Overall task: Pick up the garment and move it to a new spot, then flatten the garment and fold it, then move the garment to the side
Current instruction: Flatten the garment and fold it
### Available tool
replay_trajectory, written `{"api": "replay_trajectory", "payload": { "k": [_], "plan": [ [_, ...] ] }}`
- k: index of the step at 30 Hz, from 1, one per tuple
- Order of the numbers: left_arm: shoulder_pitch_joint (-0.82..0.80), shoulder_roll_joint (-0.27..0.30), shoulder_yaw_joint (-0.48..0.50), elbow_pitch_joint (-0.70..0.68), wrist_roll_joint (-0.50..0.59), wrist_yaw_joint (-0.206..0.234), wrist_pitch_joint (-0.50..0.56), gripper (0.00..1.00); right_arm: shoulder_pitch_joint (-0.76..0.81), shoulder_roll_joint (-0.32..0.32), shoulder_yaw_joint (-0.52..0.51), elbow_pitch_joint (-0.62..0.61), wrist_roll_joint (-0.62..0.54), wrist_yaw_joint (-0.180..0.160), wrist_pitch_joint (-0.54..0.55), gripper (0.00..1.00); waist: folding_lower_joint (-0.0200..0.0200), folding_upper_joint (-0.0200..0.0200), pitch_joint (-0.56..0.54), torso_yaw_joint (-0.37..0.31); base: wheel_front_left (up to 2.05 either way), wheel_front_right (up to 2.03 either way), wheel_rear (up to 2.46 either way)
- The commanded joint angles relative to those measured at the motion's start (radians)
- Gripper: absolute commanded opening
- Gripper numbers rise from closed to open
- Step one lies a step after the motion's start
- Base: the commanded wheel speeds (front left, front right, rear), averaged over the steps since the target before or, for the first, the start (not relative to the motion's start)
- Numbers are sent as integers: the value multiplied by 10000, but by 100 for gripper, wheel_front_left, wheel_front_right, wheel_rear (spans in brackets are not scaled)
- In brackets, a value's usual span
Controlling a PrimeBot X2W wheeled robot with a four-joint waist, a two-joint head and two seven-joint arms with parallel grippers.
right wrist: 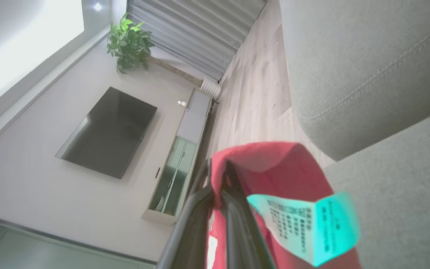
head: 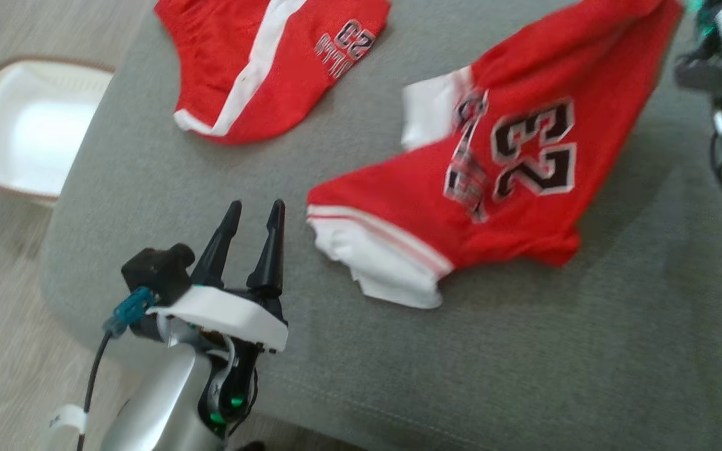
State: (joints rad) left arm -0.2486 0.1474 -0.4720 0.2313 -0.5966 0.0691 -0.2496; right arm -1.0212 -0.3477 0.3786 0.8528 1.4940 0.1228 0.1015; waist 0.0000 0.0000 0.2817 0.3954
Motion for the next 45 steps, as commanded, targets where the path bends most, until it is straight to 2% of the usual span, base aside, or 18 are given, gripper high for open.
{"api": "replay_trajectory", "payload": {
  "k": [1, 2, 5, 6, 9, 15, 18, 24, 26, 29, 31, 33, 38, 41, 42, 45],
  "plan": [
    [-429, 111, 426, -267, 88, -36, -122, 100, -303, 6, 49, -256, -105, 79, -131, 17, 0, 0, 322, 314, 0, 0, 0],
    [-447, 24, 502, -213, 172, -95, -122, 100, -485, 27, 24, -31, -175, 79, -366, 100, 0, 0, 347, 329, 0, 0, 0],
    [-419, -157, 745, -47, 391, -243, -122, 100, -679, 137, 337, 66, -433, 79, -470, 100, 0, 0, 289, 232, 0, 0, 0],
    [-367, -225, 910, 38, 529, -346, -122, 100, -556, 40, 730, -241, -852, 79, -767, 100, 0, 0, 124, 47, 0, 0, 0],
    [-252, -244, 1183, 129, 719, -464, -122, 100, 8, -49, 1156, -945, -1174, 79, -1430, 100, 0, 0, -261, -349, 0, 0, 0],
    [33, 115, 1668, 208, 918, -555, -122, 100, 1648, -265, 1900, -2303, -1484, 79, -2668, 100, 0, 0, -1165, -1434, 0, 0, 0],
    [86, 338, 1780, 174, 928, -555, -101, 100, 2460, -341, 1965, -2125, -1429, 79, -2915, 100, 0, 0, -1512, -1892, 0, 0, 0],
    [194, 743, 1912, -117, 879, -461, 276, 100, 3662, -455, 1931, -958, -1527, 79, -2940, 100, 0, 0, -1886, -2549, 0, 0, 0],
    [246, 877, 1933, -258, 849, -461, 432, 100, 3938, -495, 2072, -1230, -1784, 79, -3051, 100, 0, 0, -1919, -2743, 0, 0, 0],
    [277, 1111, 1983, -435, 788, -471, 724, 100, 4326, -764, 2354, -2145, -2788, 79, -3456, 100, 0, 0, -1943, -3061, 0, 0, 0],
    [184, 1296, 2013, -519, 792, -469, 950, 100, 4633, -833, 2192, -2734, -3575, 79, -3598, 100, 0, 0, -1964, -3261, 0, 0, 0],
    [74, 1477, 2072, -622, 760, -460, 1200, 100, 5005, -703, 1509, -3433, -4441, 79, -3623, 100, 0, 0, -1977, -3477, 0, 0, 0],
    [-142, 1812, 2078, -875, 619, -533, 1897, 100, 6467, 220, -127, -4903, -6321, 79, -3629, 100, 0, 0, -2021, -3852, 0, 0, 0],
    [-492, 1961, 1745, -940, 471, -975, 2586, 100, 7053, 661, -621, -5330, -6964, 79, -3630, 100, 0, 0, -2022, -3946, 0, 0, 0],
    [-492, 1961, 1745, -940, 471, -975, 2586, 100, 7053, 661, -621, -5330, -6964, 79, -3630, 100, 0, 0, -2022, -3946, 0, 0, 0],
    [-1145, 1970, 1184, -823, 30, -1500, 3885, 100, 7360, 936, -953, -5567, -7319, 79, -3631, 100, 0, 0, -2036, -3994, 0, 0, 0]
  ]
}}
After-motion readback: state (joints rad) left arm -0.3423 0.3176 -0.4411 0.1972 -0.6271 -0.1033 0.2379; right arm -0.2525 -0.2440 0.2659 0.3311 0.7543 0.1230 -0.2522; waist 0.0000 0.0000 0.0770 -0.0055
